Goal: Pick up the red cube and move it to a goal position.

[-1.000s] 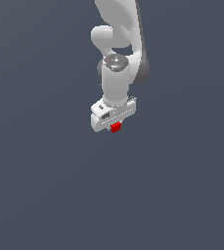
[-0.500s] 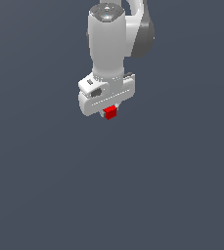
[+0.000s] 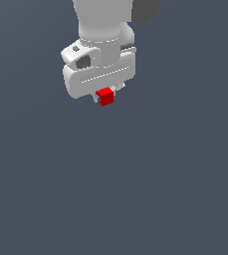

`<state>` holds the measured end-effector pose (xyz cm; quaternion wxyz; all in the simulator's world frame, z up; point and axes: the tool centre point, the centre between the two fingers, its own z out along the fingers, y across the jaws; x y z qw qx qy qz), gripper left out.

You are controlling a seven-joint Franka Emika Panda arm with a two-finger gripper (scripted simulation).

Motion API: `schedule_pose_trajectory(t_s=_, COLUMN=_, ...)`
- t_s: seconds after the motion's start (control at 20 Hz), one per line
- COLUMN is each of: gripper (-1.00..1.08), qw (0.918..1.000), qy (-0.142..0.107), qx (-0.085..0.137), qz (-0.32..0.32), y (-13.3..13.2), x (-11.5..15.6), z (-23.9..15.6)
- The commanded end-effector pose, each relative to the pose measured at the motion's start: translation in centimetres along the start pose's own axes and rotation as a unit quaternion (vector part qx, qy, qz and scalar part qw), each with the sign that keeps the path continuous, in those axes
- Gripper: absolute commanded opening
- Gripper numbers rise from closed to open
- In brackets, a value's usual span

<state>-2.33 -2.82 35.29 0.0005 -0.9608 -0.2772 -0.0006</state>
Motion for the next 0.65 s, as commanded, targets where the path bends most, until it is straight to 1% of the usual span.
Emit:
schedule_pose_trajectory(t_s=0.0, gripper=-1.0, qw=1.0, qy=0.0, qx=0.0, qz=0.0, y=0.4, x=0.0, z=-1.6)
schedule_pose_trajectory(t_s=0.3, gripper=-1.0, qw=1.0, qy=-0.001, qx=0.0, qz=0.0, y=1.1, x=0.2, z=-3.8)
schedule_pose_trajectory(t_s=0.6, gripper=-1.0, qw=1.0, qy=-0.001, qx=0.0, qz=0.0, y=1.3, x=0.3, z=-4.3)
